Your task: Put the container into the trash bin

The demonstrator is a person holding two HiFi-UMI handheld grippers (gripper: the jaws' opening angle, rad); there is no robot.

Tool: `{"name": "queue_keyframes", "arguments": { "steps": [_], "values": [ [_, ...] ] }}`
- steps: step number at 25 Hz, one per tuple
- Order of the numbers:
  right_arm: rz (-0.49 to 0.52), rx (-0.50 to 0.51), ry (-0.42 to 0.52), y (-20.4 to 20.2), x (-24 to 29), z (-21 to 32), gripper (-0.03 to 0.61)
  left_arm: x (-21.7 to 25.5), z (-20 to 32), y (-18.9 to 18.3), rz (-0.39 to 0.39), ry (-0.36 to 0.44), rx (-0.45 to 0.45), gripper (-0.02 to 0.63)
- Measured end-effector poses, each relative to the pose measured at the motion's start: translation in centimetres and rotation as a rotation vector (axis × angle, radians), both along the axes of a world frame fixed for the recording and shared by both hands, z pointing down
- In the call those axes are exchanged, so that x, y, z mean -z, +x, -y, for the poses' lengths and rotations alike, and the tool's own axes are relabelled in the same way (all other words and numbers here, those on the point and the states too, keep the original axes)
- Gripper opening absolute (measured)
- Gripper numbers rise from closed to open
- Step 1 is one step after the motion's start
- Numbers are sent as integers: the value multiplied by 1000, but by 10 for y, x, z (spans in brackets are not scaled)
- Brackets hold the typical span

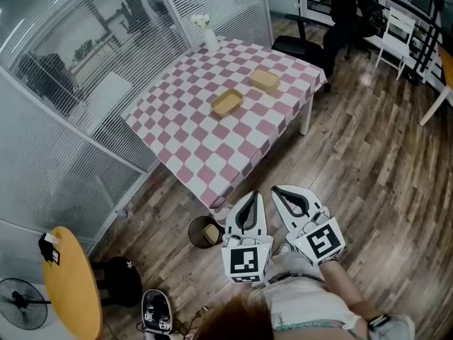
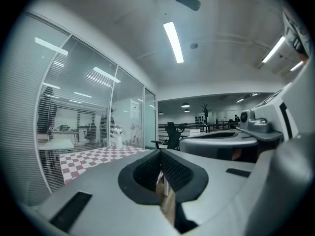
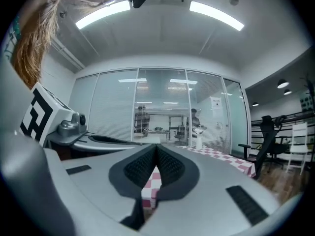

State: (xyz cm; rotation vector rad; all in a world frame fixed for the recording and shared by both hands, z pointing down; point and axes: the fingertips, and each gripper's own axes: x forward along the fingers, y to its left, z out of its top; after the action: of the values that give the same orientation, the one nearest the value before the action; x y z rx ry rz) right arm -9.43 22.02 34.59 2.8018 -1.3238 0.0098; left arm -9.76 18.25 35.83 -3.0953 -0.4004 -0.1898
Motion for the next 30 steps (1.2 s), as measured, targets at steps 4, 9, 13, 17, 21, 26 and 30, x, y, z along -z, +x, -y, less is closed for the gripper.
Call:
{"name": "queue_keyframes", "arguments": {
  "steps": [4, 9, 13, 17, 21, 26, 30],
  "values": [
    [-12, -24, 5, 15, -2, 2, -8, -1, 6, 12, 2, 3, -8, 5],
    [1, -45, 1, 45, -7, 14, -8, -13, 23, 43, 10, -2, -9, 5],
    [-5, -83, 2, 83, -7, 27, -8, -8, 35, 85, -7, -18, -52, 5],
    [-17, -115, 8, 126, -1, 45, -8, -1, 51, 130, -19, -13, -86, 5],
    [-21, -154, 19, 160, 2, 57, -8, 0, 61, 165, -19, -6, -131, 5],
    [-5, -179, 21, 186, -4, 70, -8, -3, 72, 191, -12, -4, -160, 5],
    [5, -183, 8, 200, -8, 84, -8, -8, 87, 205, 2, -9, -166, 5]
  ]
}}
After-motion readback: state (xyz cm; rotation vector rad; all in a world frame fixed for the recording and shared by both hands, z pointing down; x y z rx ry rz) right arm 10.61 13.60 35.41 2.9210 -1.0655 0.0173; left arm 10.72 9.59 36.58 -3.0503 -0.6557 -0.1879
